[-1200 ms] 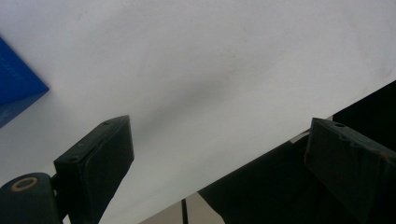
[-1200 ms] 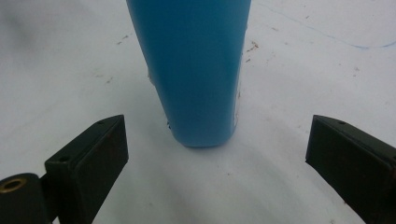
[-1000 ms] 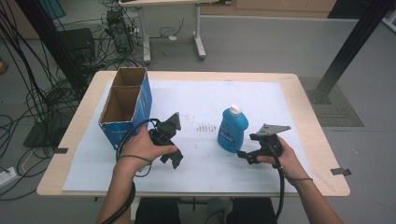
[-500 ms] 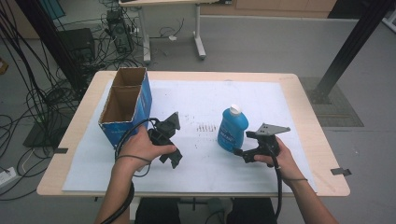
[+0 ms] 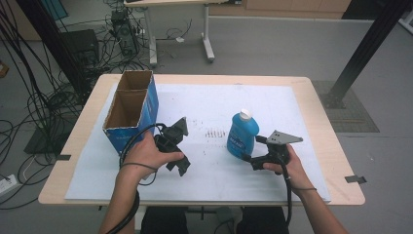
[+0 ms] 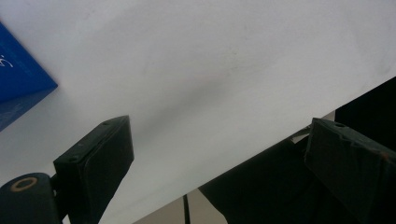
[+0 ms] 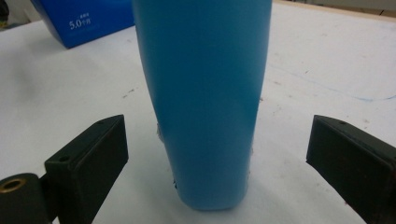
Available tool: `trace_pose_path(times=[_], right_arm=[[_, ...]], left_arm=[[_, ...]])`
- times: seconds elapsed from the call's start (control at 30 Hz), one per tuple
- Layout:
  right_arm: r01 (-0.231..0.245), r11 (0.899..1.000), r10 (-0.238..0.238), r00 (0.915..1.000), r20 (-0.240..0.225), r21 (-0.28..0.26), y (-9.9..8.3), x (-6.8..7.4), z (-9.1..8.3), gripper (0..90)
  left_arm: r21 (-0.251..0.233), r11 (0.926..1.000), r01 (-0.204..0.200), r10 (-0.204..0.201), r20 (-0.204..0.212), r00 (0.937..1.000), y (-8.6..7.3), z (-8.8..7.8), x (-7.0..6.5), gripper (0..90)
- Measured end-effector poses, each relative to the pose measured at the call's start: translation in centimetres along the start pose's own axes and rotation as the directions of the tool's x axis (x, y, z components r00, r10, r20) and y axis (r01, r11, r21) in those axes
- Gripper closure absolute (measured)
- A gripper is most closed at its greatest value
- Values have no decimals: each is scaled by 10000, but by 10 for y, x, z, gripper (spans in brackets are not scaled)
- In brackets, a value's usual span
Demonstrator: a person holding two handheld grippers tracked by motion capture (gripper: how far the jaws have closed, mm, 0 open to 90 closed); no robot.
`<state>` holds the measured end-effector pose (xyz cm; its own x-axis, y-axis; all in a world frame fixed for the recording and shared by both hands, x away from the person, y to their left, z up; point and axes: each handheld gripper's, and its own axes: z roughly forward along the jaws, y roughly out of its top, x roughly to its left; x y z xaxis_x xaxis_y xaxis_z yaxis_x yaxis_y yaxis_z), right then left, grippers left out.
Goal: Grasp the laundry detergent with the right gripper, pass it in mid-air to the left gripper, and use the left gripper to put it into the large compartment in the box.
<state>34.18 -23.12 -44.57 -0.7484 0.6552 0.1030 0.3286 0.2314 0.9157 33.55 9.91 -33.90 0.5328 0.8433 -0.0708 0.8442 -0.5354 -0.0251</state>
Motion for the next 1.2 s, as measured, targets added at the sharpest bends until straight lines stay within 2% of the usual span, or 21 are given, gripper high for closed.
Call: trace_pose_path(times=[0.13, 1.2], right_arm=[[3, 9994, -1, 10000, 59, -350, 0, 0, 0, 38], [156, 9917, -144, 9998, 103, -1278, -6, 5, 22, 47]], left_arm=[[11, 10000, 0, 0, 5, 10000, 1, 0, -2, 83], [-70, 10000, -57, 56, -130, 9999, -1, -6, -5, 83]])
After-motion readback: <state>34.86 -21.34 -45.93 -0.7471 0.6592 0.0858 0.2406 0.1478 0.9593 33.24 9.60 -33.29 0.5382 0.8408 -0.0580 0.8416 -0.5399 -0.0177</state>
